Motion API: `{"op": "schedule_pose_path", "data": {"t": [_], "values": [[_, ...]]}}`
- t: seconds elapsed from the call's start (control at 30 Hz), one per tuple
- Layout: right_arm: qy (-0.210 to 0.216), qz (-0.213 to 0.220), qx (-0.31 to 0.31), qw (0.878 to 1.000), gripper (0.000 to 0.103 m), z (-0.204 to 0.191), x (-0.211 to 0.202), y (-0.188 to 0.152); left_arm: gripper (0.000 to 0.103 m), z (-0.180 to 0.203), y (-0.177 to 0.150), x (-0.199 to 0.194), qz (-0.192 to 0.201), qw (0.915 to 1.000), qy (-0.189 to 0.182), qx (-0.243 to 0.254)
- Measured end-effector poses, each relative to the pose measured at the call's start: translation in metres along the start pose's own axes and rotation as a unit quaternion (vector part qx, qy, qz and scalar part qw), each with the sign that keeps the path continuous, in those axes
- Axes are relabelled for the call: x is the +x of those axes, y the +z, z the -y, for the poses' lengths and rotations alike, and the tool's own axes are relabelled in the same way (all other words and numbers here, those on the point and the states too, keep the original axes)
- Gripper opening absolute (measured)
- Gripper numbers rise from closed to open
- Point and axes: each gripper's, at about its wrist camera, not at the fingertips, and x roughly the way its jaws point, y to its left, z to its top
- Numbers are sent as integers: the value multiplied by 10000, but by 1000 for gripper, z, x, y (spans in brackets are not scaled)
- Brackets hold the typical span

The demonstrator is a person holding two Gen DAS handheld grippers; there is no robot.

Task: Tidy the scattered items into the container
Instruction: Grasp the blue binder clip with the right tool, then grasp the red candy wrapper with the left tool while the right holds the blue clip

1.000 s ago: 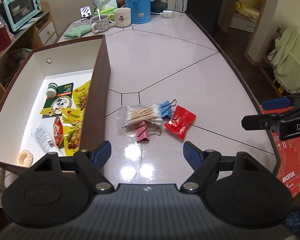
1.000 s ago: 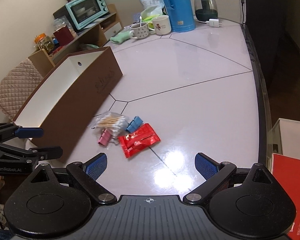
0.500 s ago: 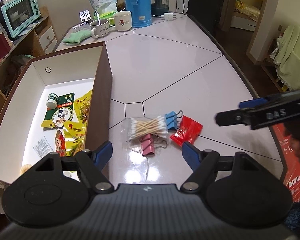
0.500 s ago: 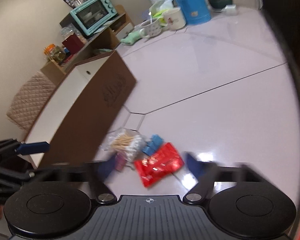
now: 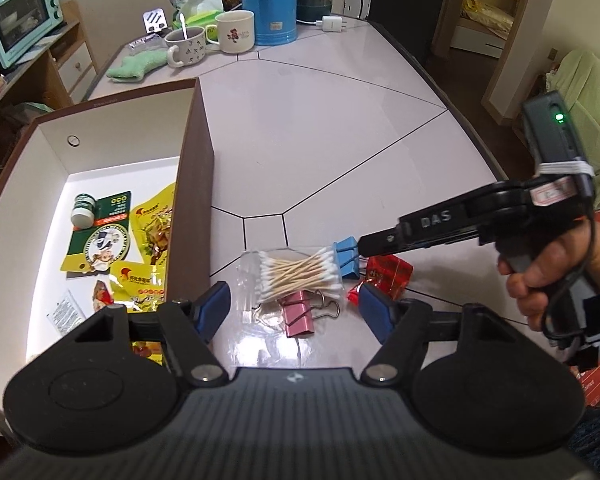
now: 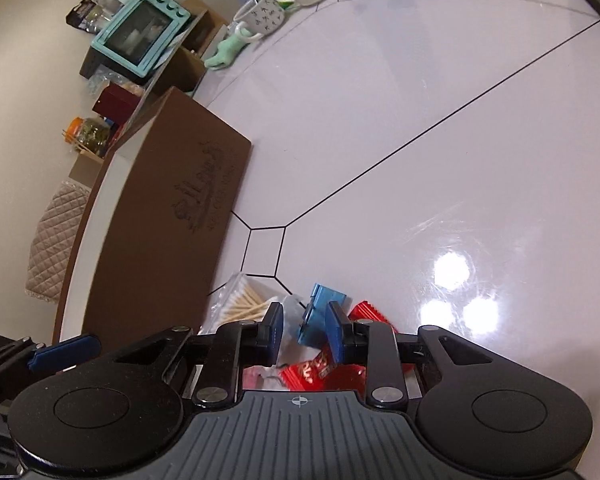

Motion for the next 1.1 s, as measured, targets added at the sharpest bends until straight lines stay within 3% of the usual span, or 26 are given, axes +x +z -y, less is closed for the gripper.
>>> {"op": "schedule_pose_path", "data": {"t": [0.03, 0.07, 0.27, 0.5, 0.73, 0.9, 1.1], "values": [[30, -17, 41, 10000, 4, 2, 1, 1, 65, 0, 1, 2, -17, 10000, -22, 6], [68, -6, 68, 10000, 0, 4, 0, 1, 65, 0, 2, 5, -35, 10000, -44, 12], [265, 402, 274, 9985, 0, 14, -32, 5, 65, 6, 3, 15, -121, 9997, -211, 102], [314, 970, 452, 9938, 0, 28, -87, 8, 65, 35, -1, 37, -171, 9960, -572, 657], [199, 1305, 656, 9891, 0, 42, -127, 2, 64, 69, -3, 71, -219, 9836, -927, 1534], [142, 1396, 770, 9871, 0, 47, -137, -1, 64, 86, -4, 101, -411, 9716, -919, 2141], [119, 1464, 841, 9856, 0, 49, -141, -2, 62, 89, -8, 129, -847, 9658, -915, 2272]]}}
